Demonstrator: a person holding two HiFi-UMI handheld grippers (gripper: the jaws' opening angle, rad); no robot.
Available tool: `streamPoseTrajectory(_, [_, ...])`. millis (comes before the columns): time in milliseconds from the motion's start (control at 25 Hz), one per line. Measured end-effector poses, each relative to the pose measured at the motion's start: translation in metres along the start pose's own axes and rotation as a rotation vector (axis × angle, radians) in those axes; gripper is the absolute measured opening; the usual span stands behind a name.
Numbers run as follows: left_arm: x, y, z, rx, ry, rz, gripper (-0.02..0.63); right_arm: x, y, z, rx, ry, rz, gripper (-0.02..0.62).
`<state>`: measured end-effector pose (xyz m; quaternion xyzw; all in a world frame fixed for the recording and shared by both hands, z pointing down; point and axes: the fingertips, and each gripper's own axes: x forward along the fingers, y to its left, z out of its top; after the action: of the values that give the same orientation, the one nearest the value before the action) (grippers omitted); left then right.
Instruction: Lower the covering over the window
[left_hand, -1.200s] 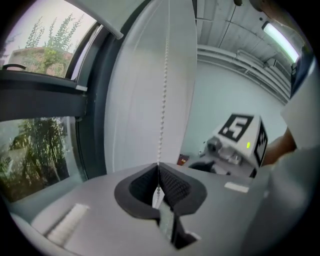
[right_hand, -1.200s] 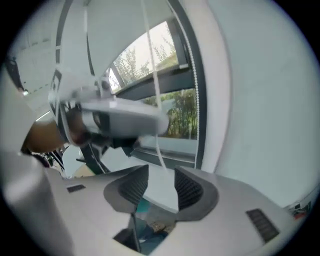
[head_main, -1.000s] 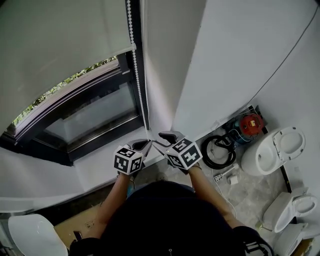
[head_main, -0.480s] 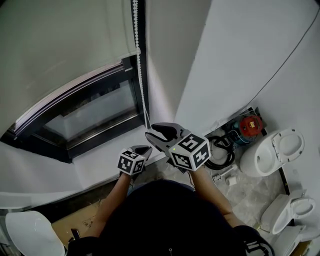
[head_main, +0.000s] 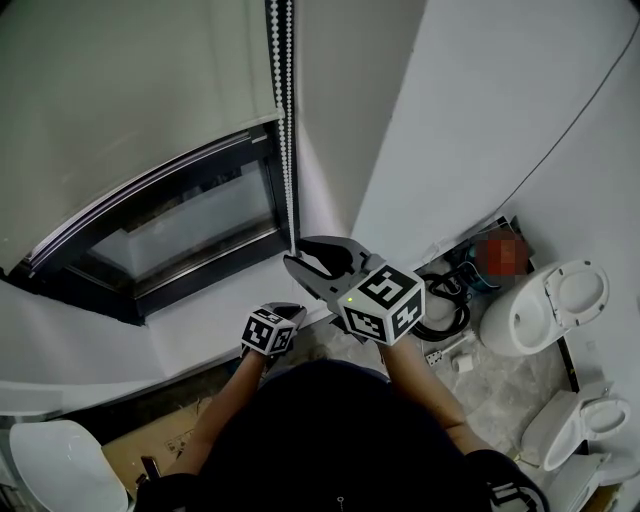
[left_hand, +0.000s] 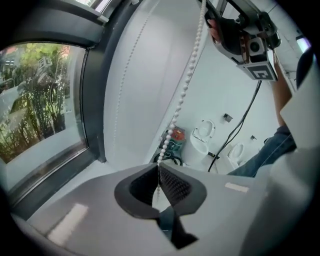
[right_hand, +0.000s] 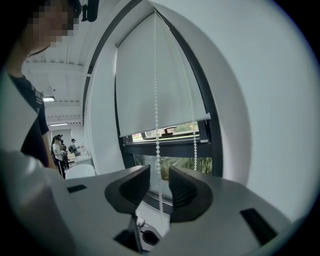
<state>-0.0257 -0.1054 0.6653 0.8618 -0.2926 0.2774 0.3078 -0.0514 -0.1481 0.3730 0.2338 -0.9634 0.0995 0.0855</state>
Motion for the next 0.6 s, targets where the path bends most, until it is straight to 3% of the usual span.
streamPoseTrajectory(480, [0.003,-0.001,0.001,0.003,-0.005,0.000,0.017,-0.003,0.001,0.034,-0.069,-0.095,-0.031,0.015])
streamPoseTrajectory(600, [0.003,0.001,0.002,-0.001,-0.016,0.007,0.017,-0.002,0.001,0.033,-0.076,-0.093,-0.040,0.014])
